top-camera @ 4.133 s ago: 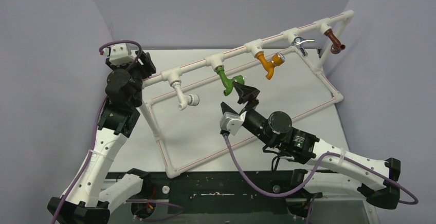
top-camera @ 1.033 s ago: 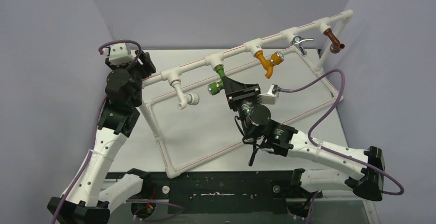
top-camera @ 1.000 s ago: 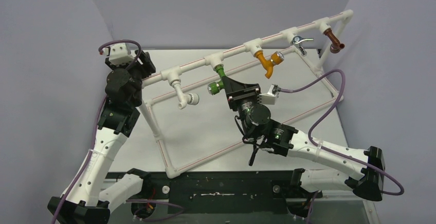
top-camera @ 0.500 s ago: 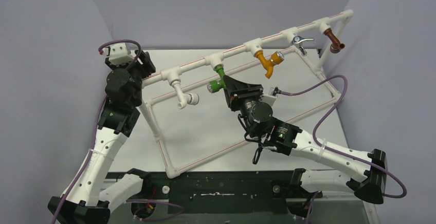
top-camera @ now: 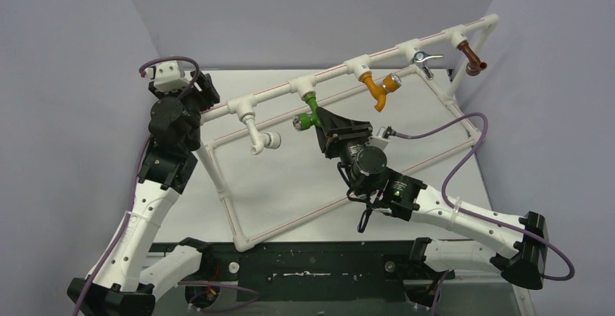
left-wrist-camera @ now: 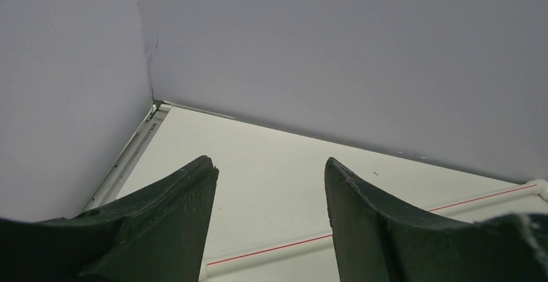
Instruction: Install the water faucets
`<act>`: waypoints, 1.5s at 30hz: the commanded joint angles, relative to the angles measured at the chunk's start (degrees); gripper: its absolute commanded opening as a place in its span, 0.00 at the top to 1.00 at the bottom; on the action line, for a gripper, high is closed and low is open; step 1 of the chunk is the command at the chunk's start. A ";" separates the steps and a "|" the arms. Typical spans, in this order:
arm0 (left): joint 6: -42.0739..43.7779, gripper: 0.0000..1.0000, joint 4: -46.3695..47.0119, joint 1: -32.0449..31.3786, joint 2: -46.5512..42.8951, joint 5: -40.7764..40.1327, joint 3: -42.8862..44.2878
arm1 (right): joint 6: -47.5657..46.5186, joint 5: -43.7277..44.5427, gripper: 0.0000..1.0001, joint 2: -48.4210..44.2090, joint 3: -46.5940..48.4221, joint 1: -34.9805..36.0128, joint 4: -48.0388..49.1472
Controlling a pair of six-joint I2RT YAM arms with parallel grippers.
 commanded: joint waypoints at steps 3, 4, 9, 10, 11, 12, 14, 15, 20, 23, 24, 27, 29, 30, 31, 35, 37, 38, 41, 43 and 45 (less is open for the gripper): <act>0.92 0.41 -14.39 -0.61 1.31 0.58 -3.46 | 2.13 -0.24 0.55 -2.22 0.86 -0.49 5.00; 0.88 0.41 -14.33 -0.61 1.31 0.58 -3.46 | 2.12 -0.24 0.50 -2.25 0.92 -0.47 4.78; 0.92 0.41 -14.33 -0.61 1.28 0.66 -3.45 | 1.94 -0.92 0.36 -2.34 0.88 -0.53 4.15; 0.92 0.41 -14.38 -0.61 1.29 0.66 -3.47 | 1.90 -0.99 0.33 -2.34 0.93 -0.57 3.93; 0.92 0.41 -14.42 -0.61 1.32 0.67 -3.45 | 1.79 -1.03 0.32 -2.34 0.97 -0.54 3.74; 0.92 0.41 -14.41 -0.61 1.31 0.71 -3.42 | 1.70 -1.03 0.31 -2.29 0.97 -0.58 3.47; 0.92 0.41 -14.41 -0.61 1.35 0.58 -3.43 | 1.12 -1.02 0.29 -2.25 1.11 -0.58 2.85; 0.92 0.41 -14.44 -0.68 1.29 0.58 -3.46 | 0.77 -1.03 0.28 -2.33 1.22 -0.55 2.41; 0.92 0.41 -14.34 -0.70 1.35 0.53 -3.43 | -2.66 -0.75 0.24 -2.72 2.00 -0.58 -0.77; 0.92 0.41 -14.33 -0.73 1.38 0.50 -3.45 | -5.66 -0.41 0.23 -3.22 1.83 -0.58 -1.40; 0.92 0.41 -14.37 -0.78 1.40 0.44 -3.52 | -7.44 -0.42 0.22 -3.47 1.81 -0.58 -1.23; 1.05 0.41 -14.34 -0.95 1.69 0.44 -3.57 | -13.60 -0.02 0.19 -4.63 1.84 -0.57 -0.92; 1.10 0.41 -14.60 -0.96 1.89 0.34 -3.36 | -17.58 1.11 0.17 -5.77 1.56 -0.54 -0.98; 1.10 0.41 -14.59 -0.96 1.81 0.34 -3.41 | -19.38 1.36 0.16 -6.28 1.39 -0.57 -0.81; 1.10 0.41 -14.51 -0.96 1.75 0.31 -3.41 | -22.03 1.34 0.16 -6.82 1.14 -0.58 -0.17; 1.25 0.41 -14.55 -1.11 1.95 -0.03 -3.55 | -33.41 0.35 0.14 -8.55 1.47 -0.60 1.40; 1.35 0.41 -14.51 -1.14 2.05 -0.23 -3.49 | -36.06 0.35 0.13 -9.04 2.62 -0.58 -0.98; 1.41 0.41 -14.58 -1.14 2.13 -0.33 -3.47 | -37.55 0.52 0.13 -9.22 3.51 -0.65 -2.34; 1.49 0.41 -14.59 -1.05 2.15 -0.58 -3.45 | -43.70 0.13 0.13 -9.83 4.29 -0.67 -3.98; 1.58 0.41 -14.64 -1.09 2.07 -0.82 -3.43 | -50.25 -1.30 0.13 -10.36 4.34 -0.64 -2.77; 1.63 0.41 -14.63 -1.05 2.12 -0.92 -3.45 | -58.09 -3.75 0.13 -10.85 4.44 -0.67 -0.79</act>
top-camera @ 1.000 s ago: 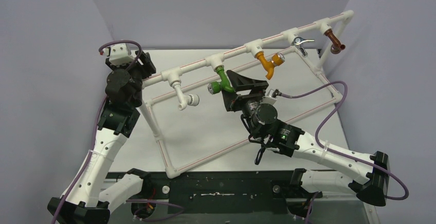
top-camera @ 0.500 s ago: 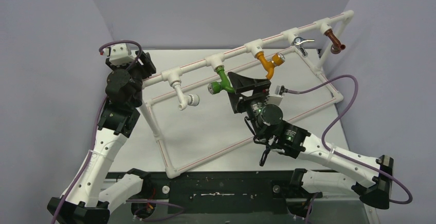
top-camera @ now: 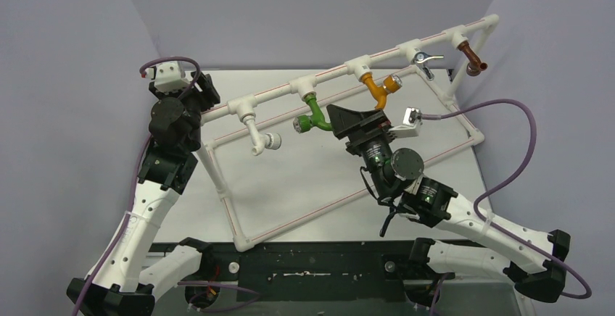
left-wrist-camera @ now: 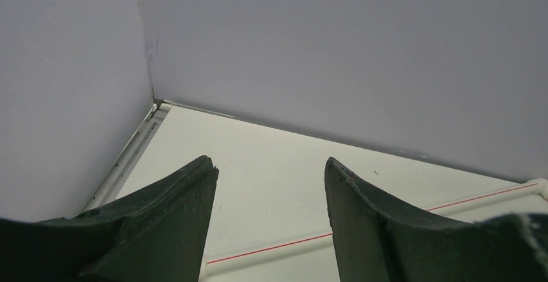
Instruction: Install the water faucets
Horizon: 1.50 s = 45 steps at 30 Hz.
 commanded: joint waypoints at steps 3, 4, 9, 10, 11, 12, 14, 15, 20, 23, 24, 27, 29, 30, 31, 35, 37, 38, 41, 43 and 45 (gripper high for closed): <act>1.52 0.41 -14.31 -0.66 2.11 -0.41 -3.49 | -29.78 -8.76 0.13 -2.91 2.24 -0.32 6.54; 1.52 0.41 -14.31 -0.66 2.16 -0.36 -3.47 | -34.89 -11.25 0.13 -3.29 2.09 -0.29 7.80; 1.47 0.41 -14.44 -0.59 2.31 -0.15 -3.37 | -54.67 -20.56 0.11 -4.11 3.07 -0.29 8.08; 1.44 0.41 -14.44 -0.57 2.25 -0.17 -3.38 | -56.93 -22.20 0.11 -4.03 3.37 -0.33 7.00; 1.39 0.40 -14.36 -0.52 2.31 0.02 -3.41 | -60.81 -23.67 0.11 -3.92 4.12 -0.32 5.85; 1.35 0.40 -14.39 -0.49 2.38 0.26 -3.41 | -64.63 -25.47 0.11 -3.90 4.54 -0.26 4.76; 1.28 0.40 -14.49 -0.32 2.56 0.49 -3.32 | -71.41 -28.42 0.11 -4.28 5.06 -0.27 2.47; 1.26 0.40 -14.59 -0.31 2.69 0.73 -3.25 | -74.51 -29.48 0.11 -4.61 4.93 -0.31 1.86; 1.25 0.40 -14.79 -0.13 2.82 1.12 -3.14 | -90.80 -35.45 0.13 -7.43 3.11 -0.32 -0.07; 1.17 0.40 -14.80 -0.13 2.94 1.22 -3.07 | -101.68 -39.71 0.15 -8.42 2.23 -0.25 -3.07; 1.10 0.40 -14.89 -0.13 3.02 1.35 -3.05 | -104.72 -40.52 0.15 -8.42 2.12 -0.26 -4.18; 1.08 0.40 -15.01 -0.13 3.21 1.90 -2.83 | -112.92 -40.39 0.16 -7.41 2.10 -0.02 -6.63; 1.02 0.40 -15.02 -0.13 3.24 2.04 -2.83 | -117.72 -39.39 0.17 -6.45 1.56 0.55 -6.98; 0.99 0.40 -15.05 -0.13 3.27 2.07 -2.81 | -120.76 -38.61 0.18 -6.02 0.99 0.95 -6.74; 0.99 0.40 -15.15 -0.13 3.27 2.03 -2.80 | -123.17 -36.96 0.19 -5.65 0.23 1.64 -5.62; 0.99 0.40 -15.15 -0.13 3.31 2.14 -2.77 | -131.45 -31.14 0.19 -3.47 -1.02 4.19 -3.78; 0.99 0.40 -15.33 -0.13 3.30 2.23 -2.72 | -134.35 -28.66 0.19 -2.10 -1.25 5.09 -2.86; 0.99 0.40 -15.36 -0.13 3.31 2.32 -2.67 | -135.80 -27.63 0.20 -1.55 -1.67 5.39 -1.57; 0.99 0.40 -15.19 -0.13 2.99 2.19 -2.75 | -140.02 -25.46 0.23 -0.16 -3.15 5.76 3.44; 0.99 0.40 -15.13 -0.13 3.03 2.20 -2.74 | -142.86 -23.47 0.25 0.93 -3.83 6.26 6.63; 0.99 0.40 -15.18 -0.13 3.14 2.33 -2.65 | -145.00 -22.16 0.25 1.98 -4.32 6.59 9.27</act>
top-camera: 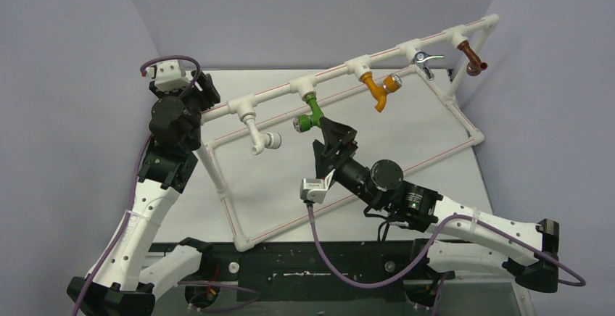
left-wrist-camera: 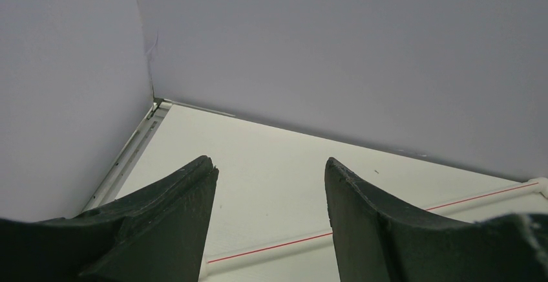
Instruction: Install the water faucets
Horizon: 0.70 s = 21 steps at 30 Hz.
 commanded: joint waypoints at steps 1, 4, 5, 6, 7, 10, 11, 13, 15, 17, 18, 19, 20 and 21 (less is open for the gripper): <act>1.08 0.40 -14.90 -0.22 2.68 2.26 -3.09 | -8.73 6.59 0.25 1.53 -0.34 0.89 11.48; 0.99 0.40 -14.88 -0.22 2.58 2.36 -3.06 | -10.61 7.58 0.27 3.35 -0.55 1.01 14.59; 0.99 0.40 -14.83 -0.22 2.54 2.46 -3.11 | -11.04 7.86 0.27 3.98 -0.44 0.98 15.32; 0.95 0.40 -14.81 -0.22 2.49 2.43 -3.12 | -11.57 8.11 0.28 4.67 -0.20 1.02 15.72; 0.93 0.40 -14.85 -0.22 2.58 2.44 -3.13 | -11.90 8.36 0.30 5.38 0.04 1.00 16.05; 0.91 0.40 -14.90 -0.22 2.70 2.53 -3.05 | -12.65 9.59 0.33 7.24 0.59 0.68 17.78; 0.90 0.41 -14.88 -0.22 2.73 2.53 -3.05 | -12.91 9.84 0.33 7.70 0.77 0.37 17.89; 0.90 0.41 -14.93 -0.22 2.67 2.55 -3.11 | -13.20 10.13 0.35 8.50 0.97 -0.06 18.41; 0.90 0.41 -14.88 -0.22 2.60 2.63 -3.05 | -13.34 10.07 0.37 9.08 1.14 -0.32 19.00; 0.90 0.41 -14.83 -0.22 2.58 2.62 -3.06 | -13.23 10.11 0.41 9.61 1.44 -0.61 19.08; 0.90 0.40 -14.95 -0.22 2.59 2.62 -3.03 | -13.09 10.21 0.43 9.90 1.60 -0.76 19.13; 0.90 0.41 -14.91 -0.22 2.62 2.62 -3.03 | -12.97 10.31 0.45 10.07 1.71 -0.81 19.26; 0.86 0.40 -14.89 -0.22 2.59 2.68 -3.08 | -12.73 10.44 0.46 10.20 1.68 -0.90 19.61; 0.86 0.40 -14.89 -0.22 2.64 2.70 -3.07 | -12.36 10.45 0.47 10.39 1.65 -0.88 19.88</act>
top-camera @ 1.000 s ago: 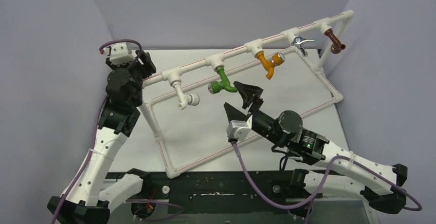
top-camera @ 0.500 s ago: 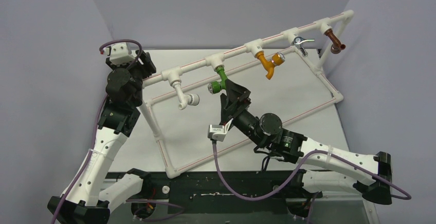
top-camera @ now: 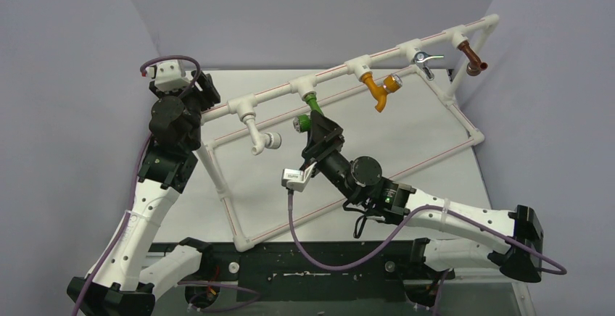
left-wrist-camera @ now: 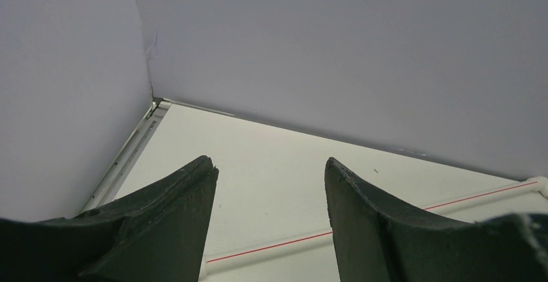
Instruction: Install the water faucets
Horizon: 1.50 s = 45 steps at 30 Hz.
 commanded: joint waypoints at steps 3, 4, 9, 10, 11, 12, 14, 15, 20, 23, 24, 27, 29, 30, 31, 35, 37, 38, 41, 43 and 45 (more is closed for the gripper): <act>0.91 0.40 -14.66 -0.22 2.56 2.66 -3.12 | 1.19 2.40 0.55 0.62 2.03 -0.38 5.80; 0.90 0.41 -14.66 -0.22 2.55 2.63 -3.10 | 1.34 2.66 0.57 0.79 2.01 -0.33 6.12; 0.90 0.41 -14.69 -0.22 2.65 2.63 -3.12 | 3.46 3.25 0.77 1.51 2.03 -0.60 7.33; 0.90 0.41 -14.70 -0.22 2.70 2.62 -3.08 | 4.07 3.33 0.84 1.55 1.95 -0.65 7.64; 0.90 0.41 -14.70 -0.22 2.65 2.61 -3.12 | 4.87 3.39 0.91 1.56 1.84 -0.70 8.36; 0.90 0.40 -14.72 -0.22 2.66 2.58 -3.13 | 5.76 3.40 0.98 1.56 1.63 -0.63 8.97; 0.90 0.41 -14.69 -0.22 2.69 2.54 -3.14 | 7.10 3.52 1.00 1.75 1.15 -0.62 10.80; 0.90 0.40 -14.73 -0.22 2.72 2.51 -3.14 | 7.71 3.80 1.00 1.86 0.87 -0.57 12.65; 0.90 0.40 -14.70 -0.22 2.71 2.46 -3.08 | 15.62 6.48 1.00 3.30 1.52 0.46 18.58; 0.90 0.40 -14.71 -0.21 2.53 2.44 -3.13 | 24.90 8.38 1.00 3.59 1.45 0.82 23.74; 0.90 0.40 -14.71 -0.19 2.52 2.44 -3.13 | 28.62 8.57 1.00 3.60 1.42 0.80 25.16; 0.90 0.40 -14.66 -0.22 2.31 2.41 -3.13 | 37.62 10.95 1.00 3.79 1.15 0.85 29.16; 0.90 0.40 -14.68 -0.22 2.33 2.36 -3.18 | 44.04 12.69 1.00 3.85 0.78 0.81 32.32; 0.90 0.40 -14.66 -0.22 2.26 2.35 -3.11 | 47.19 13.36 1.00 3.80 0.66 0.79 33.31; 0.90 0.41 -14.70 -0.22 2.27 2.40 -3.10 | 50.20 14.28 1.00 3.70 0.70 0.83 33.93; 0.90 0.40 -14.69 -0.22 1.89 2.36 -3.16 | 64.17 19.73 1.00 3.23 0.97 0.67 35.42; 0.90 0.41 -14.60 -0.22 1.69 2.35 -3.19 | 72.09 21.70 1.00 2.70 0.69 0.59 35.01; 0.90 0.40 -14.58 -0.22 1.69 2.28 -3.19 | 75.26 22.66 1.00 2.44 0.52 0.58 34.76; 0.88 0.41 -14.58 -0.22 1.55 2.27 -3.15 | 85.57 25.34 1.00 1.81 -0.19 0.65 34.75; 0.90 0.40 -14.62 -0.22 1.53 2.35 -3.17 | 91.38 27.25 1.00 1.58 -0.57 0.60 34.54; 0.90 0.40 -14.57 -0.22 1.46 2.42 -3.21 | 96.88 29.09 1.00 1.55 -0.60 0.58 33.66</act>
